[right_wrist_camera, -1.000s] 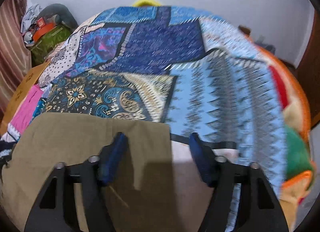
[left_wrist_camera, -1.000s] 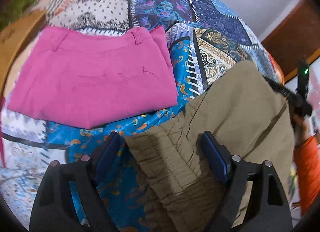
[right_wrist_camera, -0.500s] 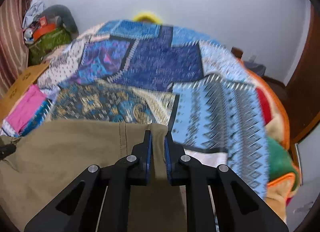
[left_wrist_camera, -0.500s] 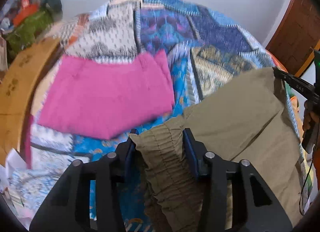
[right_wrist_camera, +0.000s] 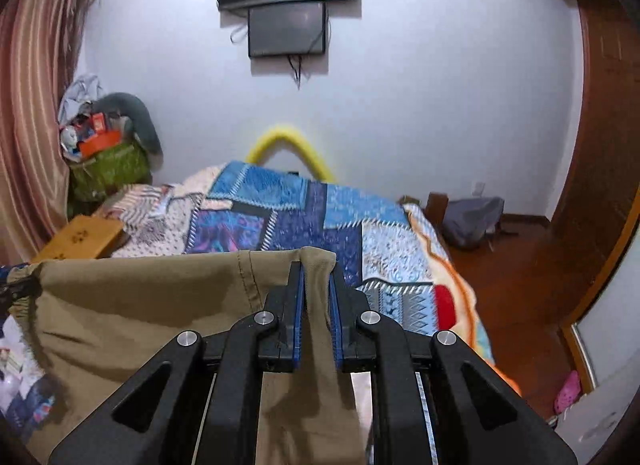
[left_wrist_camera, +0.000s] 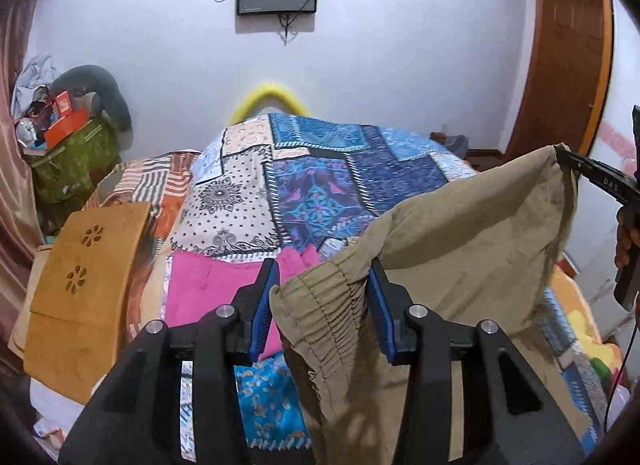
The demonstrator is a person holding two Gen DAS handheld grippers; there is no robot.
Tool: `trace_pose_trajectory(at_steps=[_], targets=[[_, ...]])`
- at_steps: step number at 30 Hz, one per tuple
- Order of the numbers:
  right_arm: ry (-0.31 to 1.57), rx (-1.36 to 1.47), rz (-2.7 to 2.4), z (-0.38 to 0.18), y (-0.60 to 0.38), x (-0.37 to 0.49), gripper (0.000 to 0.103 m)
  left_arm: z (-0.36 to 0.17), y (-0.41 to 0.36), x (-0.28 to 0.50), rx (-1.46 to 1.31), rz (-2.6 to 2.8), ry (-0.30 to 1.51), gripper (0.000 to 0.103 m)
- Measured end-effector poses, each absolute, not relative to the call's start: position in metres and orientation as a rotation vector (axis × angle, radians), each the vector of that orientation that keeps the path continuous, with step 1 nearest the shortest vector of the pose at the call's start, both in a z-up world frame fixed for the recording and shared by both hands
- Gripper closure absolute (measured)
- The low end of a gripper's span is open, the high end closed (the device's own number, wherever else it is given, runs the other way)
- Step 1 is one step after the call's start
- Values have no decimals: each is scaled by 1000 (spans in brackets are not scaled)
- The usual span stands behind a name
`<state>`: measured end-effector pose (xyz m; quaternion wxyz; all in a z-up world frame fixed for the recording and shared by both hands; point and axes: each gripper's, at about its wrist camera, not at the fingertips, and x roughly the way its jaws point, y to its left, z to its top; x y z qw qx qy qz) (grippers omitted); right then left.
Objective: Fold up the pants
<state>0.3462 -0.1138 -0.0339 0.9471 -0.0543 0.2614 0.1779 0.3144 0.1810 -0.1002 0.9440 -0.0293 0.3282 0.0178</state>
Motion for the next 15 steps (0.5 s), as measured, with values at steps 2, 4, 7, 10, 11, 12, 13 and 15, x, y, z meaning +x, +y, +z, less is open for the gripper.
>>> trace_pose_trajectory(at_steps=[2, 4, 7, 10, 11, 12, 13, 15], targets=[[528, -100, 383, -30, -120, 333, 93, -100, 179, 299, -56, 20, 670, 59], [529, -95, 410, -27, -129, 311, 93, -102, 173, 283, -44, 13, 676, 59], [539, -109, 438, -33, -136, 285, 93, -113, 163, 257, -1, -2, 688, 59], [563, -115, 465, -43, -144, 257, 93, -124, 158, 232, -1, -25, 701, 59], [576, -113, 475, -49, -148, 244, 93, -129, 157, 223, -8, -33, 710, 59], [584, -114, 484, -54, -150, 233, 93, -135, 156, 214, -14, -41, 723, 59], [590, -113, 488, -56, -153, 226, 93, -139, 155, 208, -17, -45, 733, 59], [622, -114, 496, -68, -157, 208, 93, -152, 152, 191, -19, -50, 761, 59]])
